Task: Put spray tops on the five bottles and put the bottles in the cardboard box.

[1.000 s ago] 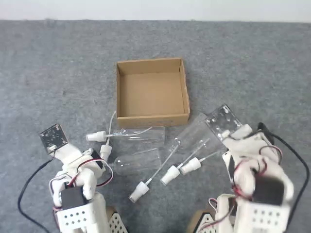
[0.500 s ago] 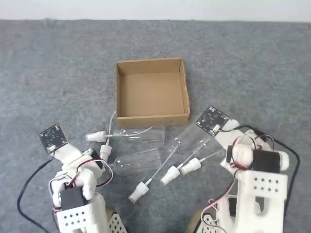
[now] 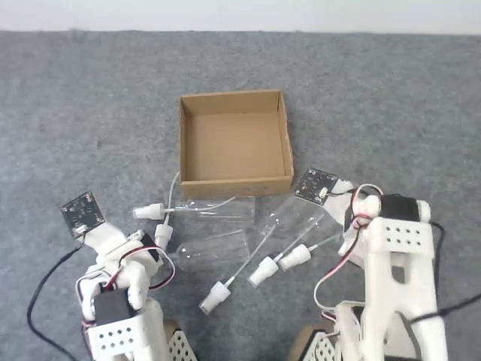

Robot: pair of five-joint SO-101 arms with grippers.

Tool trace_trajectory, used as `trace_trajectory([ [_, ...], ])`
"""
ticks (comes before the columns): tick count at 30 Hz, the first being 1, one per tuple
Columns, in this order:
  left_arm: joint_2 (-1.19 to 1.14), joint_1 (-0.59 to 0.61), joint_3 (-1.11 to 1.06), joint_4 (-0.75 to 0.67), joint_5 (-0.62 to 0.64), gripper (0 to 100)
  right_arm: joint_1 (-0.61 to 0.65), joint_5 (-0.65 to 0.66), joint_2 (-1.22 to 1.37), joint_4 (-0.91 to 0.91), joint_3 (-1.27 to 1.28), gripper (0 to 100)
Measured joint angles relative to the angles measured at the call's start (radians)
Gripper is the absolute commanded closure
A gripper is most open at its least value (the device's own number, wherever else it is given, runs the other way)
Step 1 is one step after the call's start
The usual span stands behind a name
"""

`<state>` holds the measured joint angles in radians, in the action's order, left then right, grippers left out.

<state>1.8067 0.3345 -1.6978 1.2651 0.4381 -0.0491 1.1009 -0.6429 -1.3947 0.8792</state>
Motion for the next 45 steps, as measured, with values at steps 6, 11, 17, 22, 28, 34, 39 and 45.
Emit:
trace_trajectory([
  [6, 0.0, 0.0, 0.0, 0.0, 0.0, 96, -0.058, 0.048, 0.106, 0.101, 0.0, 63.9],
  [11, 0.0, 0.0, 0.0, 0.0, 0.0, 96, -0.086, 0.097, 0.216, 0.13, 0.0, 64.1],
  [17, 0.0, 0.0, 0.0, 0.0, 0.0, 96, -0.13, 0.101, 0.301, 0.218, 0.0, 69.9],
  [22, 0.0, 0.0, 0.0, 0.0, 0.0, 96, -0.147, 0.103, 0.322, 0.239, 0.0, 88.1],
  [28, 0.0, 0.0, 0.0, 0.0, 0.0, 96, -0.147, 0.103, 0.322, 0.242, 0.0, 91.9],
  [34, 0.0, 0.0, 0.0, 0.0, 0.0, 96, -0.189, 0.103, 0.322, 0.239, -0.02, 91.8],
  [39, 0.0, 0.0, 0.0, 0.0, 0.0, 96, -0.244, 0.103, 0.324, 0.117, -0.12, 91.8],
  [45, 0.0, 0.0, 0.0, 0.0, 0.0, 96, -0.315, 0.103, 0.324, 0.026, -0.21, 91.8],
])
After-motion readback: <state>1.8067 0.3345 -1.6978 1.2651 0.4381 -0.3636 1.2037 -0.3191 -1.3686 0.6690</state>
